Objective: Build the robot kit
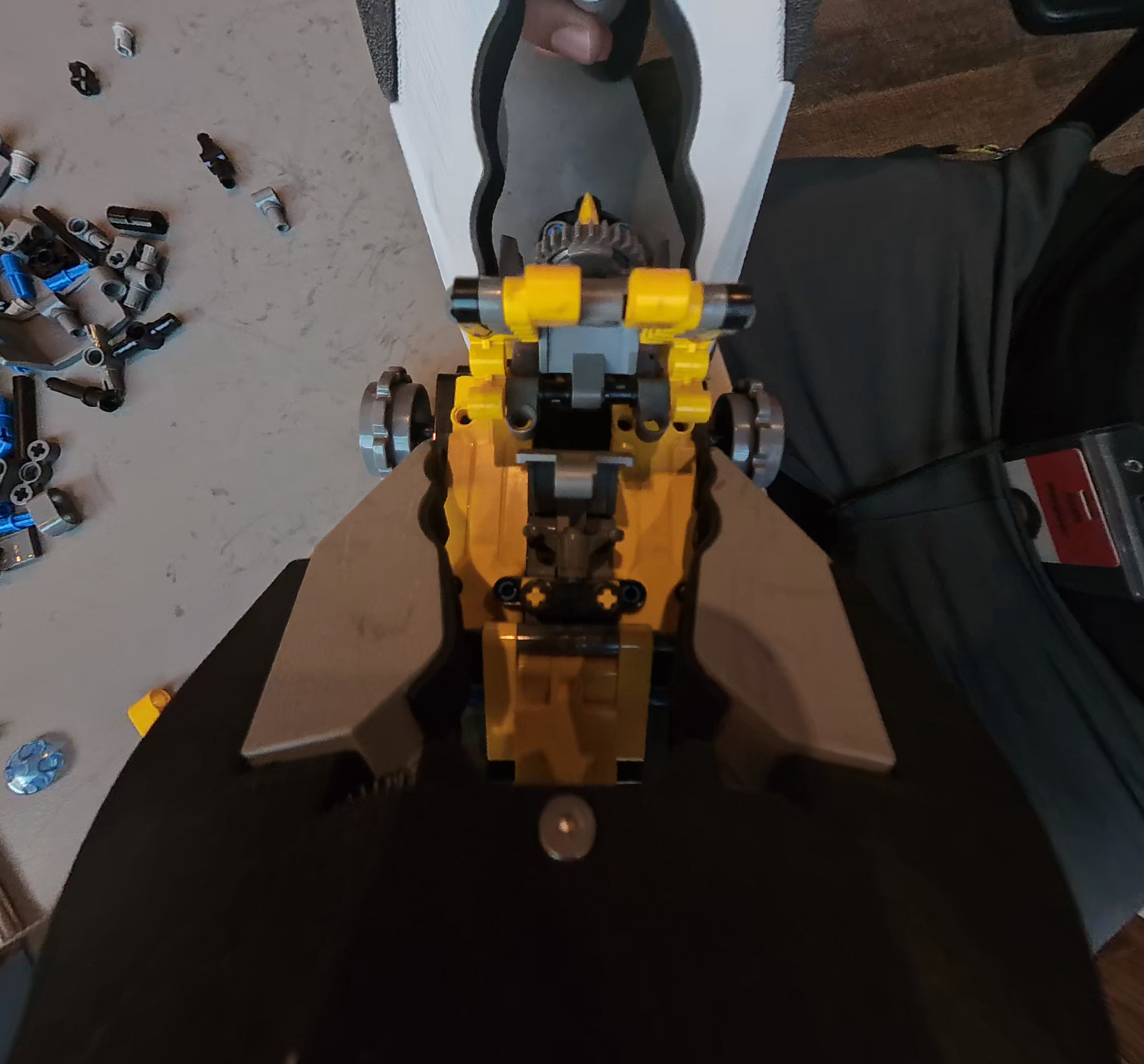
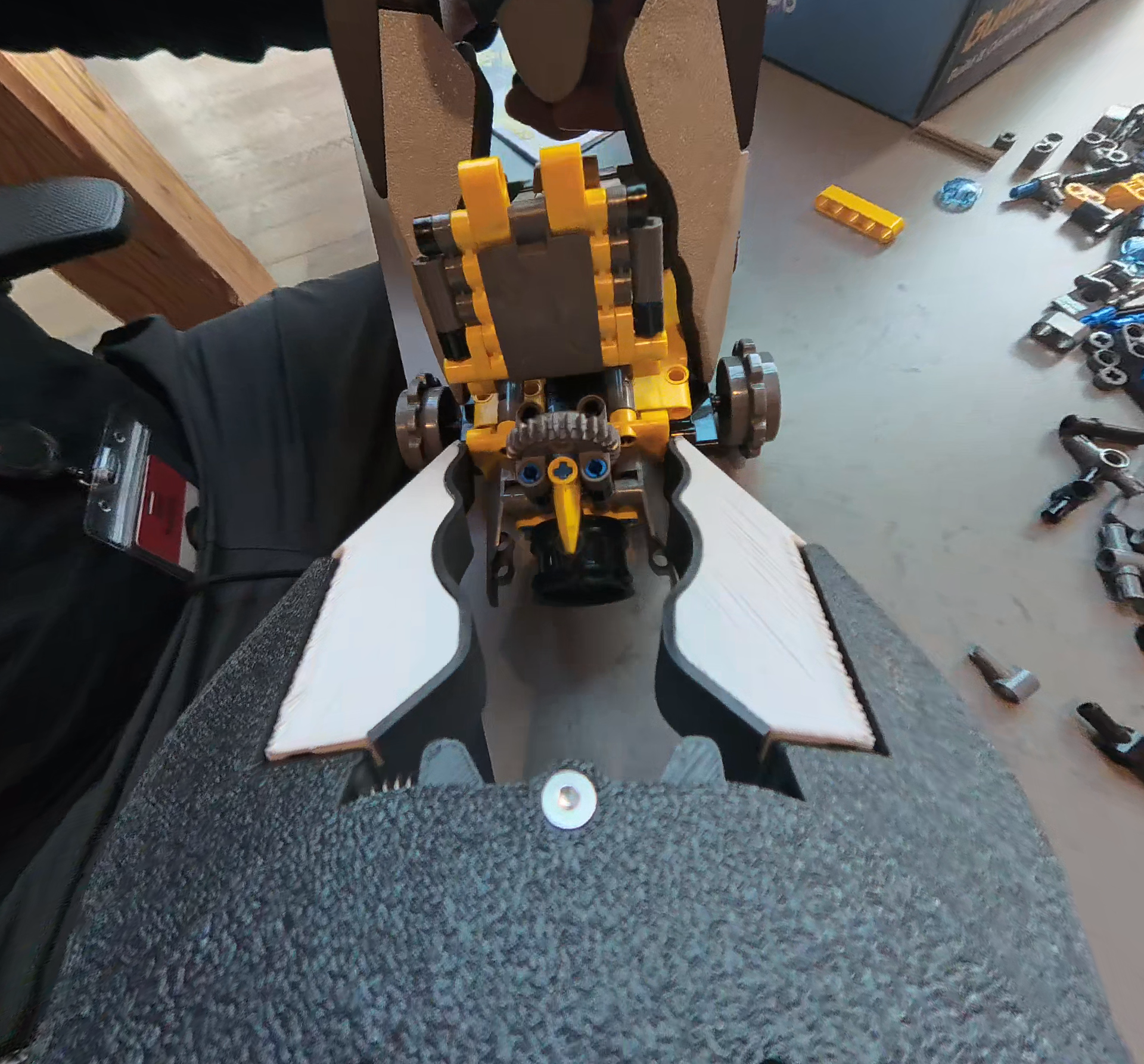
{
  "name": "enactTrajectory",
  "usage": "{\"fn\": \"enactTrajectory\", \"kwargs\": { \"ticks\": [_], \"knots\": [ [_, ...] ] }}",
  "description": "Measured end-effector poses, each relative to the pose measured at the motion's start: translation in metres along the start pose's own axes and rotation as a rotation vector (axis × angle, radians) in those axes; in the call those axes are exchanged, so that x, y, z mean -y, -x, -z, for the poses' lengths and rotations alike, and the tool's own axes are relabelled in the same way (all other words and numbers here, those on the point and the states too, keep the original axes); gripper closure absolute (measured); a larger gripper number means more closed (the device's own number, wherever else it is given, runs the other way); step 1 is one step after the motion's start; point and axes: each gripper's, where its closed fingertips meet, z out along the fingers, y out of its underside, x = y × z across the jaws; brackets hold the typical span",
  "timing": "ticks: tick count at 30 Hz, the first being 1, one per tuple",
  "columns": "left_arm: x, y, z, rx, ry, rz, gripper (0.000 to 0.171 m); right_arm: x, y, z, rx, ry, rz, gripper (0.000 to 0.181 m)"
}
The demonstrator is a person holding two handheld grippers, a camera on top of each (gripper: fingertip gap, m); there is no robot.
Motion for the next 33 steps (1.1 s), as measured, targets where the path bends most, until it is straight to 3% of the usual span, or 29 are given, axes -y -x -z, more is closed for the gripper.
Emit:
{"fn": "enactTrajectory", "kwargs": {
  "ticks": [13, 25, 27, 29, 33],
  "knots": [
    [0.001, -0.001, 0.001, 0.012, -0.033, 0.011, 0.093, 0.001, 0.001, -0.001, -0.005, 0.006, 0.039, 0.121],
    [0.009, -0.002, 0.014, 0.033, -0.131, 0.048, 0.078, 0.005, 0.003, -0.005, -0.001, 0.03, 0.058, 0.121],
    [0.016, 0.0, 0.018, 0.051, -0.178, 0.046, 0.082, 0.005, 0.003, -0.005, 0.002, 0.028, 0.059, 0.121],
    [0.024, -0.003, 0.021, 0.05, -0.223, 0.017, 0.1, 0.005, 0.004, -0.006, 0.004, 0.026, 0.056, 0.121],
    [0.024, -0.005, 0.019, 0.066, -0.201, -0.035, 0.111, 0.005, 0.001, -0.005, -0.007, 0.022, 0.046, 0.122]
  ]
}}
